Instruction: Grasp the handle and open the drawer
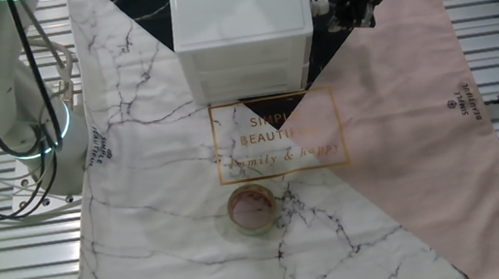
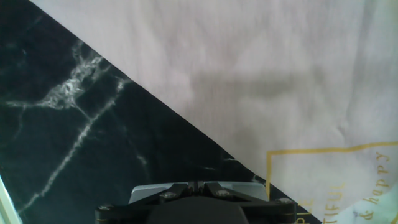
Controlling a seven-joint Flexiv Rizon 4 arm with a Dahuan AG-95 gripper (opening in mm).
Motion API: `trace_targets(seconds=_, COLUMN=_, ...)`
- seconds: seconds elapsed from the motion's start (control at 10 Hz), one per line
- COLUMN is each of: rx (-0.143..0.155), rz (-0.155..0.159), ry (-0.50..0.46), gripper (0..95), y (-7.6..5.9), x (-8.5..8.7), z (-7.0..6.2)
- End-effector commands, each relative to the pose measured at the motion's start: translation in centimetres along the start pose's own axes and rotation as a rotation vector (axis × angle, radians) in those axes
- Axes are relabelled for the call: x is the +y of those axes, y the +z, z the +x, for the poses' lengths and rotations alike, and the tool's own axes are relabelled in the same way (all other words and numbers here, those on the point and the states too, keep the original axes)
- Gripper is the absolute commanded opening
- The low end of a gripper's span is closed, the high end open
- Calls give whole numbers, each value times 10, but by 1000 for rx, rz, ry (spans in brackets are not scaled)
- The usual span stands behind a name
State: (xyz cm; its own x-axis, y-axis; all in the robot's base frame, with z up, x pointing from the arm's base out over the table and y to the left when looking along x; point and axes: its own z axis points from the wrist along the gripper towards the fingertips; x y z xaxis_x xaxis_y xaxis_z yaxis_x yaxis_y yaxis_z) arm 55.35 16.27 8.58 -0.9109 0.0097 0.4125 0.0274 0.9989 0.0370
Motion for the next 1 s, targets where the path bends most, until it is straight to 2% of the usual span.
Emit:
trace_targets(seconds=0.1, rx=-2, rz=-10, ry=-22, gripper=380, y=1, x=-1, z=1)
trace_targets(seconds=0.2, rx=-1, rz=-22, ry=-29, gripper=380, y=1, x=-1, z=1)
trace_targets(seconds=0.3, rx=-1, rz=-24, ry=-31, gripper=570, y=1, x=-1, z=1)
trace_targets(seconds=1.0, rx=9, rz=-25, ry=-18, gripper=570, y=4, x=-2, z=2)
